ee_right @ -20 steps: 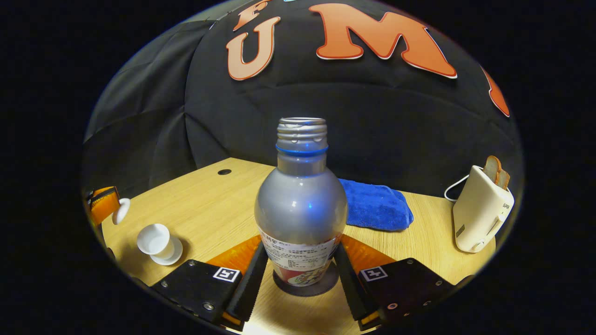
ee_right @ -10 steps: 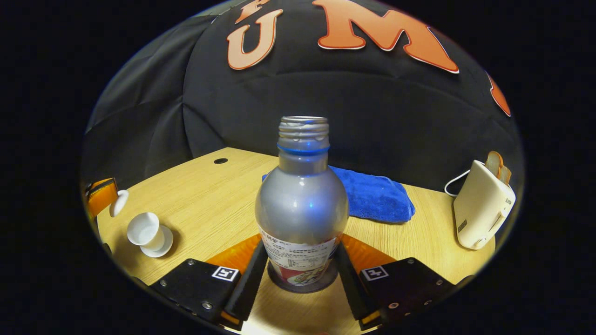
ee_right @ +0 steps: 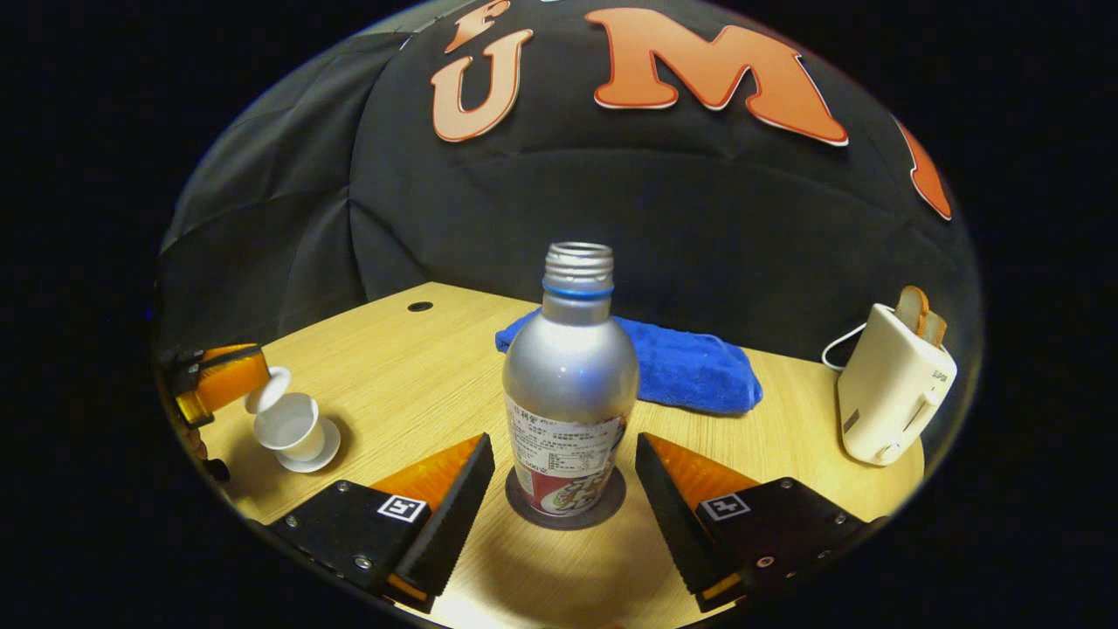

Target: Open the teacup lid with one hand, grasp the water bottle and pour water into the teacup with the other hand; after pouring, place the water bottle on the coaster and then close the teacup lid.

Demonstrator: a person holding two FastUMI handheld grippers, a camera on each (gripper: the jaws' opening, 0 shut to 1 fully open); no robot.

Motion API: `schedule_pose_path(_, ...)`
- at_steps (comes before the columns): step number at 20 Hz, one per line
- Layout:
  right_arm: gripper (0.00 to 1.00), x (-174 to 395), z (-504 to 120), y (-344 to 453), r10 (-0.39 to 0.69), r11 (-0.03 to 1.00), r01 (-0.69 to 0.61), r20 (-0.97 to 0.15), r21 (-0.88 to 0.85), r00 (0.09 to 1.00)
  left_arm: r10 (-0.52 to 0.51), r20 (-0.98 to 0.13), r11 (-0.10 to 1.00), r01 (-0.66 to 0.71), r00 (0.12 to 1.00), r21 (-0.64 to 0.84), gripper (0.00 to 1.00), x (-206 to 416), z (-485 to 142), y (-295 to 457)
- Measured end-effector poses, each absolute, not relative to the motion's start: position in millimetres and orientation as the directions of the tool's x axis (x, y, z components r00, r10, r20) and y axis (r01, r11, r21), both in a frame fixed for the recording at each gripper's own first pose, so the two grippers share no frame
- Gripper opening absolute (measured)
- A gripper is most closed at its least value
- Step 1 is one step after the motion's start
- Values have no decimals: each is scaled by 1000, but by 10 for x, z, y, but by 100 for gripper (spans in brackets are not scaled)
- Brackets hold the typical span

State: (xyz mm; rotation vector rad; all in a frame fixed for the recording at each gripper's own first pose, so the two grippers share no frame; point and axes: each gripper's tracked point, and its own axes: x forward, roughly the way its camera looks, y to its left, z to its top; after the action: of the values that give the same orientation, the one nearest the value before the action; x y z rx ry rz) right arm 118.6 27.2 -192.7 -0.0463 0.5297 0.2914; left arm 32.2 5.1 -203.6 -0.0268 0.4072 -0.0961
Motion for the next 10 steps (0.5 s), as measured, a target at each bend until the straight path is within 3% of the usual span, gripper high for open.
schedule_pose_path(2, 98, 1117, -1812, 252, 261, 958, -287, -477, 19, 839, -109, -406, 994, 94, 907, -58, 29, 314, -2108, 16)
schedule_pose_path(3, 98, 1085, -1762, 237, 260, 958, -285, -464, 17, 847, -113, -416, 994, 97, 902, -59, 33, 300, -2145, -1)
schedule_pose_path(4, 98, 1051, -1716, 216, 258, 959, -282, -454, 15, 853, -115, -422, 993, 100, 899, -57, 29, 281, -2168, -20)
schedule_pose_path(10, 98, 884, -1545, 114, 235, 964, -267, -410, -21, 881, -130, -428, 991, 117, 894, -57, 33, 260, -2219, -112)
